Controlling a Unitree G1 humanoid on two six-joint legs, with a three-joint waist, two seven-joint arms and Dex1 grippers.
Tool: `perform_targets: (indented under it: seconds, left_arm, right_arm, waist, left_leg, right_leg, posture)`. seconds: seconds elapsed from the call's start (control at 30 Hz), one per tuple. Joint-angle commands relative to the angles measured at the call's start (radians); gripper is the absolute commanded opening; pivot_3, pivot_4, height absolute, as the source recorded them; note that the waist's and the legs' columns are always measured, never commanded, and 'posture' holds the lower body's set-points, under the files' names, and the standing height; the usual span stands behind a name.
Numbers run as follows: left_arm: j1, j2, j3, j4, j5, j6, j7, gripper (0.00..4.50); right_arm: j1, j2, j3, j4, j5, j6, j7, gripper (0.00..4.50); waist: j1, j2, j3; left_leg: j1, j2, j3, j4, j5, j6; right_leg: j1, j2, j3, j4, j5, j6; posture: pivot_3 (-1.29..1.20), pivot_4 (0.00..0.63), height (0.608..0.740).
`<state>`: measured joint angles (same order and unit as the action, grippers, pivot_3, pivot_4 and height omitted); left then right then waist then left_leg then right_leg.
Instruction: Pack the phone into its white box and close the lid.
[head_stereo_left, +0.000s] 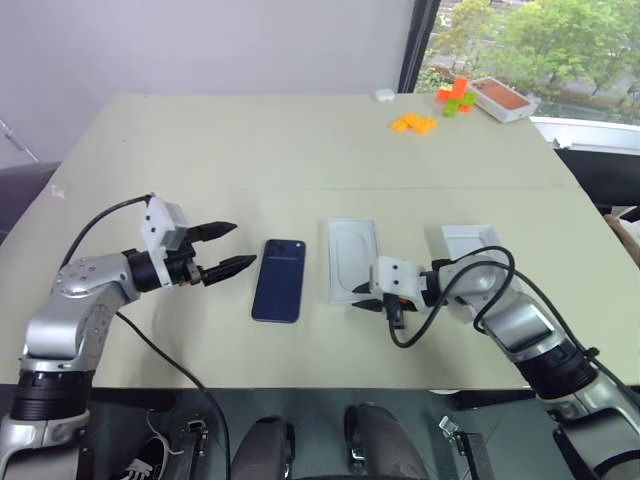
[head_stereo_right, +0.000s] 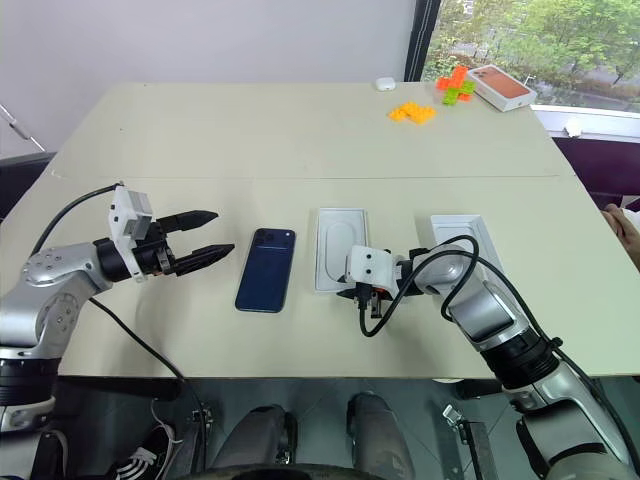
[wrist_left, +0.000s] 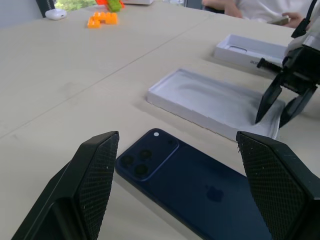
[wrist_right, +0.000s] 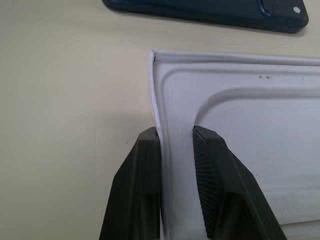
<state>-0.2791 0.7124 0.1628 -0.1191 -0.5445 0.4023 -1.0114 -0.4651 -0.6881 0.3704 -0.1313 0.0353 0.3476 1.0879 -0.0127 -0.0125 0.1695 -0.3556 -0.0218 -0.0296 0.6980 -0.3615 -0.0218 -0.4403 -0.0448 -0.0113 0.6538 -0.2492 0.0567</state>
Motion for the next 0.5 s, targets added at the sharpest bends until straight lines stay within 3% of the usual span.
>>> perform_targets:
  seconds: [0.03, 0.27, 0.5]
  left_arm:
    - [-0.013, -0.001, 0.019, -0.006, 0.003, -0.025, 0.006, 3.98]
    - [-0.015, -0.004, 0.017, -0.004, 0.006, -0.029, 0.009, 3.98]
    - [-0.003, 0.000, 0.020, -0.009, 0.009, -0.034, 0.007, 3.98]
  right_arm:
    - [-0.002, 0.000, -0.011, 0.005, 0.006, 0.003, 0.011, 0.78]
    - [-0.001, -0.018, -0.027, 0.018, 0.002, -0.006, 0.015, 0.78]
    - [0.052, -0.128, -0.113, -0.016, 0.048, 0.005, 0.066, 0.78]
  waist:
    - [0.001, 0.000, 0.000]
    - [0.001, 0.000, 0.000]
    - [0.012, 0.000, 0.000]
  left_leg:
    - [0.000, 0.000, 0.000, 0.000, 0.000, 0.000]
    - [0.000, 0.000, 0.000, 0.000, 0.000, 0.000]
    - [-0.001, 0.000, 0.000, 0.000, 0.000, 0.000]
  right_leg:
    - [0.000, 0.000, 0.000, 0.000, 0.000, 0.000]
    - [0.000, 0.000, 0.000, 0.000, 0.000, 0.000]
    - [0.000, 0.000, 0.000, -0.001, 0.000, 0.000]
  posture:
    - [0.00, 0.150, 0.740]
    - [0.00, 0.150, 0.740]
    - [0.00, 0.150, 0.740]
